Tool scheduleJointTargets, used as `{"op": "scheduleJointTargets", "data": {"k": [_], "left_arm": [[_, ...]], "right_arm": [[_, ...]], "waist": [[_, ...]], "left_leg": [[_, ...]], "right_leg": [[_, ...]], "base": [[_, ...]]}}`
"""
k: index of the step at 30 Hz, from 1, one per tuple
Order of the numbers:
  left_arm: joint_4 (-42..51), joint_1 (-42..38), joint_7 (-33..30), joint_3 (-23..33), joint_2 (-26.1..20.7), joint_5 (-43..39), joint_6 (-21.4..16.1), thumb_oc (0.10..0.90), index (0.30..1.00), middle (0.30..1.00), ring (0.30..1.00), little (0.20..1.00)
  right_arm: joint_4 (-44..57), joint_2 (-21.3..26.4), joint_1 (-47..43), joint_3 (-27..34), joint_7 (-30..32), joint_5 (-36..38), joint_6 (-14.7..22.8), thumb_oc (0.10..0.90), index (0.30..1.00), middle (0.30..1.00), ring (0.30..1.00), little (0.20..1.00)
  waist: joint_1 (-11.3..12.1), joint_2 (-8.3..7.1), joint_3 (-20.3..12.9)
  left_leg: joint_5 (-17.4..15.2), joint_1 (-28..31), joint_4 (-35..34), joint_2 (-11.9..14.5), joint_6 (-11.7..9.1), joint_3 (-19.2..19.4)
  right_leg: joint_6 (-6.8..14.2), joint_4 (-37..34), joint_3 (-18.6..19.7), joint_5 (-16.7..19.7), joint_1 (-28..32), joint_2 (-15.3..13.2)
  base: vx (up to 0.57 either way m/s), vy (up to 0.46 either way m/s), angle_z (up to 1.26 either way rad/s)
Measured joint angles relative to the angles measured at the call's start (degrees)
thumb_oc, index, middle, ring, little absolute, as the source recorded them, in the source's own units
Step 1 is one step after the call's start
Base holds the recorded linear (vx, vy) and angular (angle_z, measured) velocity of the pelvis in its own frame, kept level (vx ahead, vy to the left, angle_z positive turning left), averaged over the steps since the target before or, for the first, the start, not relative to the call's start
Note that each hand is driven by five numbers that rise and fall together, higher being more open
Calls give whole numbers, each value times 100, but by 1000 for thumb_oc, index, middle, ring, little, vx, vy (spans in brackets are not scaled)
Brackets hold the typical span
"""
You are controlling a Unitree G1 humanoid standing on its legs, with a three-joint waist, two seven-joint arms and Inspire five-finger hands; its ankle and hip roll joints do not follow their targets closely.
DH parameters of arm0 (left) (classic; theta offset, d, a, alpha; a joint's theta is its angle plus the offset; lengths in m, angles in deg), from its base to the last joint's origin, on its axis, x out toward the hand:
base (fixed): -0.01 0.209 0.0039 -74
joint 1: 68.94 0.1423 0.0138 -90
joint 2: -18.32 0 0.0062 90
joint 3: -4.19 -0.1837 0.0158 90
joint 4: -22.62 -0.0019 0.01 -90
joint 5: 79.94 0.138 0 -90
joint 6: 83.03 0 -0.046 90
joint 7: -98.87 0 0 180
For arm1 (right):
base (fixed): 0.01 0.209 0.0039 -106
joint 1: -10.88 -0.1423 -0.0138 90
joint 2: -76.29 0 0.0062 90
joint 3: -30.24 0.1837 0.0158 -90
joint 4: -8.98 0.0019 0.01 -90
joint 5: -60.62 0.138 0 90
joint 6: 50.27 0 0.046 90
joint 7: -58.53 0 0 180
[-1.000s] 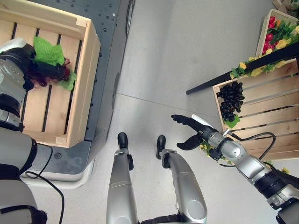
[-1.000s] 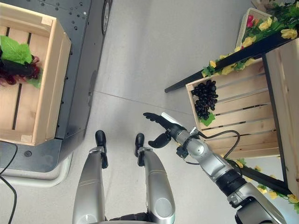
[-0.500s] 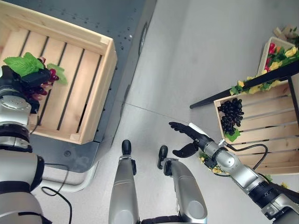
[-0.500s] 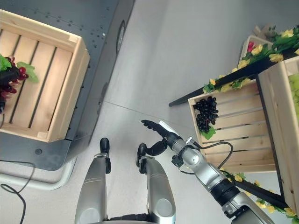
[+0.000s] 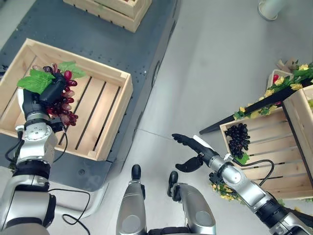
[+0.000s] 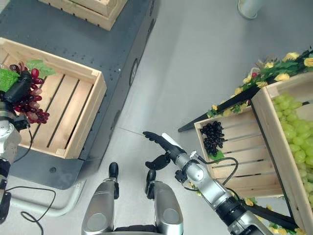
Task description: Pick up the fruits from the basket on one side to the basket on the other side
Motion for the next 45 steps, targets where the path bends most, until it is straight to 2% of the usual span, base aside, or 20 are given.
{"op": "scheduleJointTargets", "data": {"k": [2,7,12,17,20,26,30,35,42,45], "left_arm": [[320,159,192,193,217,-321,-45,400,300,300,300,300],[981,306,725,193,600,-500,-47,400,300,300,300,300],[1532,306,1135,192,609,-506,-46,400,300,300,300,300],[2093,278,1513,142,613,-507,-5,400,300,300,300,300],[2276,243,1719,-13,613,-508,23,400,300,300,300,300],[2275,-23,1925,-584,615,-503,227,400,300,300,300,300],[2270,-137,2038,-847,815,-502,353,400,300,300,300,300],[2269,-208,2188,-1136,1319,-502,414,400,300,300,300,300],[2123,-401,2286,-1135,1435,-505,477,400,300,300,300,300],[2024,-407,2361,-1139,1519,-506,477,400,300,300,300,300]], "right_arm": [[88,-144,10,115,-6,0,0,800,900,900,900,900],[435,-215,-15,179,-21,5,20,800,900,900,900,900],[680,-328,-257,208,-24,50,32,800,900,900,900,900],[682,-529,-503,344,-18,725,40,800,900,900,900,900],[677,-693,-621,331,-13,799,41,800,900,900,900,900],[660,-870,-1193,281,364,911,34,800,900,900,900,900],[459,-1075,-1462,291,522,1580,-44,800,900,900,900,900],[42,-1467,-1633,261,647,2495,-224,800,900,900,900,900],[-32,-1483,-1884,284,851,3423,-414,800,900,900,900,900],[-188,-1517,-1928,300,861,3916,-475,800,900,900,900,900]], "waist": [[24,101,-5],[105,401,-51],[113,654,-188],[139,912,-578],[137,966,-839],[133,996,-1082],[120,999,-1247],[133,1025,-1424],[123,1024,-1446],[139,1012,-1581]], "left_leg": [[57,236,-245,-21,14,8],[104,755,-685,-81,41,20],[205,1236,-1147,-128,41,-15],[308,1501,-1531,-140,38,-97],[405,1574,-1761,-143,24,-150],[449,1706,-1920,-162,19,-145],[458,1694,-1921,-167,18,-166],[470,1685,-1921,-175,18,-182],[504,1686,-1921,-174,16,-191],[504,1683,-1929,-176,17,-193]], "right_leg": [[38,-237,6,61,230,4],[96,-688,2,139,750,-6],[131,-1108,-5,201,1234,11],[135,-1646,-71,355,1600,65],[144,-1905,-89,430,1707,95],[165,-2364,-83,638,1967,118],[167,-2364,-91,639,1963,117],[174,-2365,-95,644,1958,111],[181,-2365,-91,660,1959,114],[181,-2365,-92,661,1956,112]], "base": [[0,0,0],[30,-54,1],[49,-100,5],[13,-119,8],[-3,-98,10],[-15,-89,-2],[-12,-70,2],[3,-43,1],[2,-4,0],[0,0,0]]}}
